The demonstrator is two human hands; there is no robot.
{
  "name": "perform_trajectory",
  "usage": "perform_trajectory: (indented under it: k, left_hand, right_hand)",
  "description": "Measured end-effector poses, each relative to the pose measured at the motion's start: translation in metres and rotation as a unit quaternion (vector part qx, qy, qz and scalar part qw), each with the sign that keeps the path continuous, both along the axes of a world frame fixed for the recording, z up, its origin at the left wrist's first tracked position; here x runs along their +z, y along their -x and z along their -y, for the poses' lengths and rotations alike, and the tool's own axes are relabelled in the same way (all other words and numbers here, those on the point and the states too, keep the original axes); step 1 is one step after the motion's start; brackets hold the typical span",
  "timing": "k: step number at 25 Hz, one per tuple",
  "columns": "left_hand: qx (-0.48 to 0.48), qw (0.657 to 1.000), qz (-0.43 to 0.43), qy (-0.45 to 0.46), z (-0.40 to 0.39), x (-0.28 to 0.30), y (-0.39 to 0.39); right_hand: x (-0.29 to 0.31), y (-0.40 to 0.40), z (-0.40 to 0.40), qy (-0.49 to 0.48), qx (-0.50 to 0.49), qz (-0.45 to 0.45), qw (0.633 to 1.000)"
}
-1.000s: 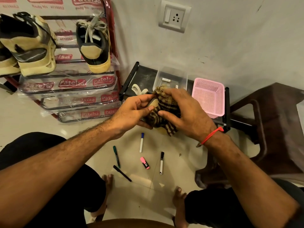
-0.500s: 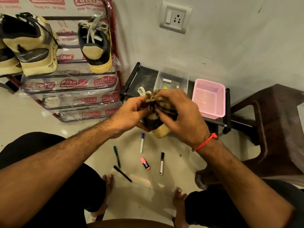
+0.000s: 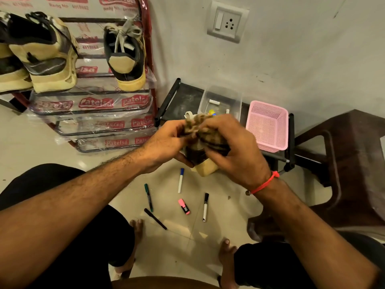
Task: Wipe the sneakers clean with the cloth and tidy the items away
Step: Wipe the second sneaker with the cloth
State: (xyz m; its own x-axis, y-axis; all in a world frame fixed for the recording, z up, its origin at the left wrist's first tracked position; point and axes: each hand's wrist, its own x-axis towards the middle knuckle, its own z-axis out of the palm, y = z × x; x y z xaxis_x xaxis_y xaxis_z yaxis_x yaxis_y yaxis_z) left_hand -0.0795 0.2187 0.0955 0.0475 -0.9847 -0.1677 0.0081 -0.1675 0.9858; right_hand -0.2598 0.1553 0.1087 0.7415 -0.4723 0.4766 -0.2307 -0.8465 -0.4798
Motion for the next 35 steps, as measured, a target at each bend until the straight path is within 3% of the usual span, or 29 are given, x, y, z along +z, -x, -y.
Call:
perform_trajectory:
  k: [2,6,8,12,17,21,24,26,28,31,35]
  left_hand:
    - [-0.019,0.999,0.016,0.021,-0.003,-0.002,-0.001]
    - [-0.013,1.0,-0.006,0.009,-0.006,-0.002,-0.002]
    - [-0.02,1.0,0.006,-0.007,-0.004,-0.001,-0.002]
    - [-0.045,0.999,0.016,-0.01,-0.003,0.002,0.002]
    - [-0.041,0.991,0.123,0.027,0.002,0.0,-0.001]
    - [-0.099,0.954,0.275,0.062,-0.003,-0.007,0.0]
    - [-0.084,0.95,0.295,0.053,-0.003,-0.004,-0.002]
    - [-0.035,0.965,0.257,0.027,-0.001,-0.003,-0.002]
    - [0.034,0.988,0.143,-0.035,0.0,0.001,0.0]
    - [0.095,0.988,-0.061,-0.103,0.0,0.009,0.003]
    - [0.114,0.975,-0.143,-0.126,-0.002,0.016,0.01]
  right_hand:
    - [0.002,-0.009,-0.013,0.038,0.09,-0.03,0.995]
    - [0.009,-0.002,0.001,0.03,0.118,-0.046,0.991]
    - [0.007,0.008,0.017,0.015,0.064,-0.061,0.996]
    - [-0.006,0.035,0.057,-0.03,-0.134,-0.122,0.983]
    - [0.008,0.035,0.055,-0.121,-0.166,0.042,0.978]
    - [0.012,0.027,0.044,-0.178,-0.186,0.08,0.963]
    - [0.017,0.02,0.032,-0.234,-0.176,0.113,0.949]
    - [0.021,0.013,0.016,-0.265,-0.148,0.115,0.946]
    - [0.018,0.005,-0.003,-0.236,-0.104,0.063,0.964]
    - [0.007,-0.005,-0.018,-0.056,-0.045,-0.069,0.995]
    - [0.001,-0.011,-0.016,0.075,-0.064,-0.089,0.991]
